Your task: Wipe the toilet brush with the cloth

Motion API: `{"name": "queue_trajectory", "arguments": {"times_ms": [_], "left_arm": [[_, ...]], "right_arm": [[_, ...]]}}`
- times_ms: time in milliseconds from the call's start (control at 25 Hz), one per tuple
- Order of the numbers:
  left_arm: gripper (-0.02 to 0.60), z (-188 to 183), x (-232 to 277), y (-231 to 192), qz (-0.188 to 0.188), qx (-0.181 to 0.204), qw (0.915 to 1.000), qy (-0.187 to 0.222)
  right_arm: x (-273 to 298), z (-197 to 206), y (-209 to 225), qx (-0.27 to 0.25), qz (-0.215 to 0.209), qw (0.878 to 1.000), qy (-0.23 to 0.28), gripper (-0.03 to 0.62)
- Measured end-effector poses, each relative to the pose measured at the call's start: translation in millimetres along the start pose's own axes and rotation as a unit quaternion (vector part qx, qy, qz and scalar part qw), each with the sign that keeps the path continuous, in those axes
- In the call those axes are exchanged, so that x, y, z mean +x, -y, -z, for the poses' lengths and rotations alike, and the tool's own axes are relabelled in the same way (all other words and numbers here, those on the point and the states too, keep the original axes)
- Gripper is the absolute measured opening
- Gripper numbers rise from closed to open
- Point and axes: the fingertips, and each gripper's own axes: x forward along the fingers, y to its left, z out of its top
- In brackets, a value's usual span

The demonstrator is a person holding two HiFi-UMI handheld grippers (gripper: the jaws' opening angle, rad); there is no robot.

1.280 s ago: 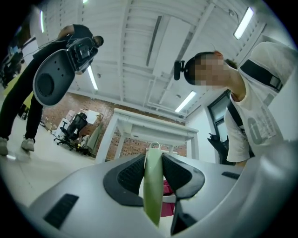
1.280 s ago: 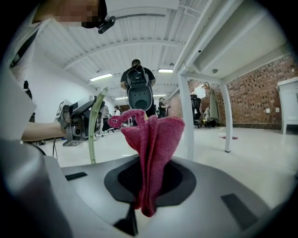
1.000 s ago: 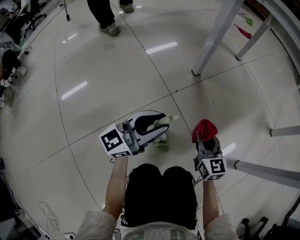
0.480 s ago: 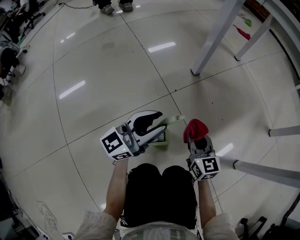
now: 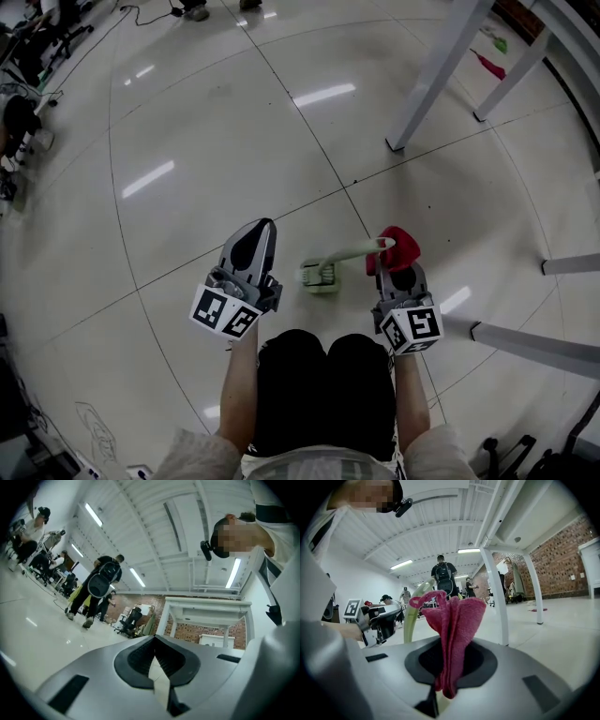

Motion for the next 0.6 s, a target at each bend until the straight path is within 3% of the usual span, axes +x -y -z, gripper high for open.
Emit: {"name": "queue_trajectory", "arguments": {"times_ms": [160, 280, 440, 600], "left_arm": [[0.003, -8, 9, 7, 0.002, -0.012, 0.9999, 0.004], [0.003, -53, 21, 31, -0.002, -0.022, 0.9997, 0.001], [0.003, -169, 45, 82, 0.000, 0.000, 1.0000, -0.005], [0.003, -334, 77, 150, 0.004, 0.025, 0.9997, -0.008]], "right_arm": [[0, -17, 2, 0.005, 0.010, 1.000, 0.009, 0.031], [-18, -70, -4, 0.019, 0.026, 0.999, 0.012, 0.031], [-54, -207, -34, 0.015, 0.028, 0.999, 0.037, 0.031], [-101, -404, -74, 0.000, 0.026, 0.996, 0.081, 0.031]]}}
